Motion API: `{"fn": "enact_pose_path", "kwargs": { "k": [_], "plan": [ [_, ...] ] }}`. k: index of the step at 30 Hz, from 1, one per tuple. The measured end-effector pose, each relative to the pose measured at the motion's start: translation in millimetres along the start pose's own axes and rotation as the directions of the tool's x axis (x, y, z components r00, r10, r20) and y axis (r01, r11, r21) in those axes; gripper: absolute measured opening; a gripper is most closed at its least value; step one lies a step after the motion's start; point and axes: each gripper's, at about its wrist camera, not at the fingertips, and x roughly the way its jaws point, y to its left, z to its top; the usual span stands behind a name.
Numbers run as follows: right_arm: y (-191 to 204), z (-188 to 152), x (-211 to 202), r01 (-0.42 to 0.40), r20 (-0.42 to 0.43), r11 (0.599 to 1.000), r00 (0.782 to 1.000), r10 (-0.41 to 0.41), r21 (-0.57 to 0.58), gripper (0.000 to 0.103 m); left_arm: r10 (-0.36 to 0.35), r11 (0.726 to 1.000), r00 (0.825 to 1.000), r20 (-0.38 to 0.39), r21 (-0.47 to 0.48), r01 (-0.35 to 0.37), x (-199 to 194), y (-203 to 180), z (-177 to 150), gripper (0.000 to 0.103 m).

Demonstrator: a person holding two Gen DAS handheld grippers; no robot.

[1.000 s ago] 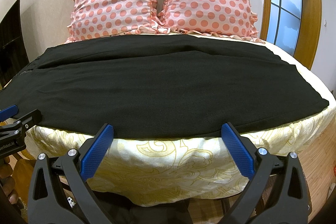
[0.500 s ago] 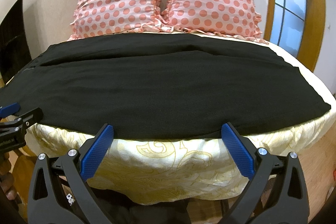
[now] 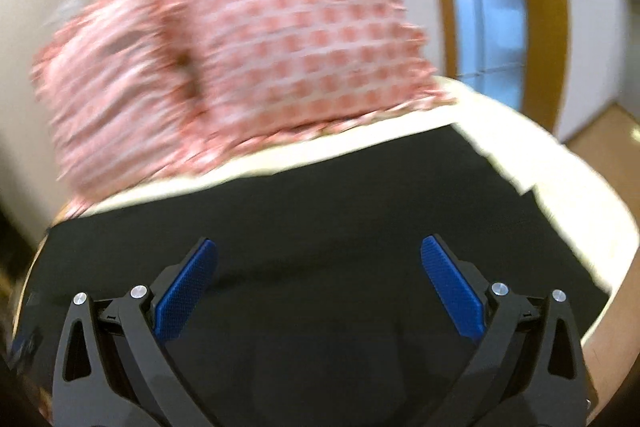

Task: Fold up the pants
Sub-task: 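Grasp the trouser leg hems with the right tool and lift them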

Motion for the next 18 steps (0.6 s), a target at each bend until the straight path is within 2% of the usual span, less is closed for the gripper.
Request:
{"fn": "enact_pose_path", "kwargs": {
  "k": [1, 3, 4, 8, 9, 12, 14, 18],
  "plan": [
    [-5.5, 19.0, 22.5, 0.071, -0.022, 0.997, 0.997, -0.071, 0.014, 0.102, 0.026, 1.0, 1.0, 0.013, 0.008, -0.026, 5.9, -0.8, 9.5, 0.101],
    [-15.8, 43.0, 55.5, 0.16, -0.064, 0.986, 0.985, -0.158, 0.04, 0.101, 0.063, 0.998, 0.997, 0.043, 0.027, -0.065, 11.7, -2.5, 19.5, 0.101],
    [-23.6, 56.9, 77.7, 0.214, -0.089, 0.975, 0.974, -0.208, 0.065, 0.096, 0.085, 0.996, 0.995, 0.057, 0.035, -0.087, 16.5, -3.3, 25.5, 0.101],
    [-42.6, 92.1, 144.6, 0.31, -0.189, 0.94, 0.941, -0.281, 0.142, 0.08, 0.104, 0.994, 0.993, 0.058, 0.038, -0.106, 35.6, -3.0, 36.9, 0.101],
    [-47.7, 100.2, 163.0, 0.344, -0.216, 0.925, 0.927, -0.307, 0.163, 0.077, 0.103, 0.994, 0.993, 0.056, 0.038, -0.105, 38.1, -2.3, 36.5, 0.101],
    [-54.0, 108.8, 190.2, 0.429, -0.252, 0.883, 0.891, -0.379, 0.19, 0.072, 0.109, 0.992, 0.993, 0.052, 0.054, -0.111, 47.6, -2.6, 34.8, 0.101],
    [-55.4, 111.1, 208.1, 0.494, -0.275, 0.851, 0.855, -0.44, 0.175, 0.071, 0.106, 0.992, 0.993, 0.048, 0.066, -0.109, 52.0, -3.4, 32.0, 0.101],
    [-60.3, 100.4, 228.9, 0.559, -0.332, 0.818, 0.803, -0.495, 0.133, 0.065, 0.064, 0.997, 0.998, 0.013, 0.052, -0.065, 57.7, 0.5, 31.4, 0.101]
  ]
}}
